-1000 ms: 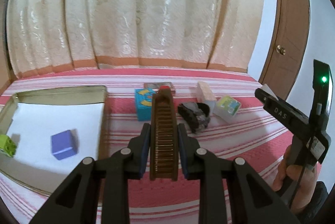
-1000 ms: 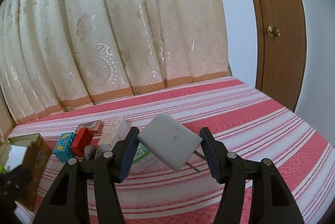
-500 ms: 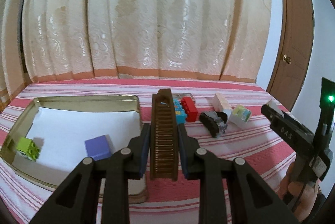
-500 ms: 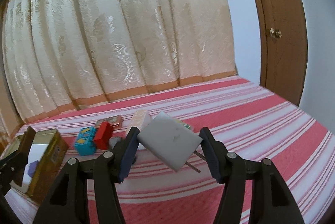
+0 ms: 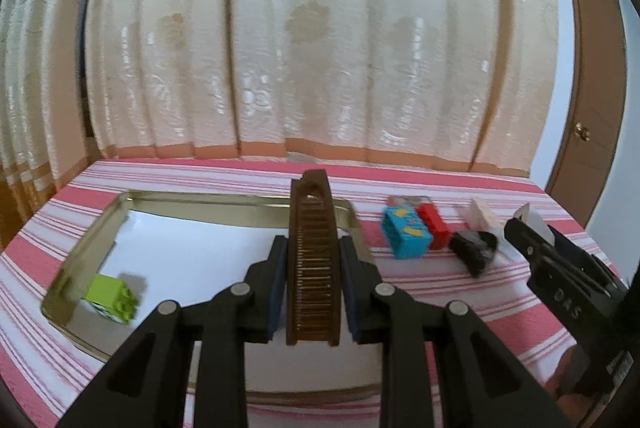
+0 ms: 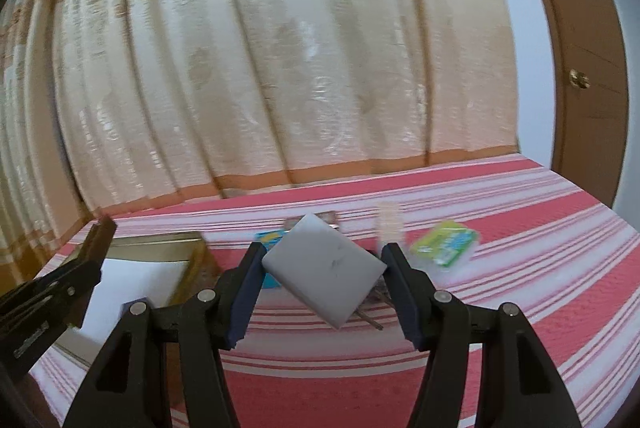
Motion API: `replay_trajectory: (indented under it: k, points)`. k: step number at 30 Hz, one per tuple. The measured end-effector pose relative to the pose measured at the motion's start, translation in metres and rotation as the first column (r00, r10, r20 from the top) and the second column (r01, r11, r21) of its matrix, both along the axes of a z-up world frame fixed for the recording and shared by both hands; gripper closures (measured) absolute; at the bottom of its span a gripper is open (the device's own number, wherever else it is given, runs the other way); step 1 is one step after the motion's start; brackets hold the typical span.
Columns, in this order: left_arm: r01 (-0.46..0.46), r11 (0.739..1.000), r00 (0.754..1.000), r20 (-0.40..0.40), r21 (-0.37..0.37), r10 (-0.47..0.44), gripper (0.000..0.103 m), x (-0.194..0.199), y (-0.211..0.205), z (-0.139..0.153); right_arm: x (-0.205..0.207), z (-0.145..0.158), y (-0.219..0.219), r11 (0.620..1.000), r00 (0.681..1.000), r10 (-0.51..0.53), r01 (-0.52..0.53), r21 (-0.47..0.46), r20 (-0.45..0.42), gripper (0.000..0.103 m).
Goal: Organize rigid objects
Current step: 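Carry the charger and brown ladder piece with both tools over the tray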
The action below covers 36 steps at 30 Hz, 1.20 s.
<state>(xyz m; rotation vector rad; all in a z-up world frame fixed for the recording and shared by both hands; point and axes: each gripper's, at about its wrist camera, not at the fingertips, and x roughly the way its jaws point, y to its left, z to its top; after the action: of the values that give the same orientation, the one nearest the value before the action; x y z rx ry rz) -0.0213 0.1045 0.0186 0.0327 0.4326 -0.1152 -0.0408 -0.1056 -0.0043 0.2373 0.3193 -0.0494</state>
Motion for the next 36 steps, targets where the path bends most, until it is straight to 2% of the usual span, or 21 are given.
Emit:
replay_trajectory:
  k: [10, 14, 20, 28, 31, 36]
  points:
    - [-0.103, 0.994, 0.994, 0.041, 0.024, 0.102, 0.079, 0.014, 0.048, 0.003, 0.006, 0.007, 0.066, 0.994, 0.994, 0.105, -0.105, -0.019, 0.028, 0.041]
    - [-0.164, 0.985, 0.985, 0.055, 0.047, 0.161, 0.079, 0.021, 0.066, 0.001, 0.01, 0.009, 0.089, 0.99, 0.99, 0.139, -0.138, -0.034, 0.037, 0.041]
    - [-0.245, 0.969, 0.969, 0.054, 0.042, 0.243, 0.079, 0.029, 0.094, -0.004, 0.02, 0.013, 0.119, 0.984, 0.984, 0.171, -0.169, -0.049, 0.042, 0.041]
    - [-0.264, 0.962, 0.964, 0.03, 0.065, 0.263, 0.079, 0.041, 0.099, -0.014, 0.043, 0.011, 0.148, 0.984, 0.987, 0.163, -0.162, -0.073, 0.011, 0.041]
    - [-0.28, 0.957, 0.96, 0.021, 0.075, 0.279, 0.079, 0.044, 0.101, -0.016, 0.053, 0.007, 0.158, 0.979, 0.983, 0.182, -0.184, -0.091, -0.026, 0.041]
    - [-0.317, 0.944, 0.948, 0.002, 0.097, 0.318, 0.08, 0.048, 0.104, -0.02, 0.055, 0.006, 0.163, 0.973, 0.977, 0.212, -0.213, -0.09, -0.029, 0.041]
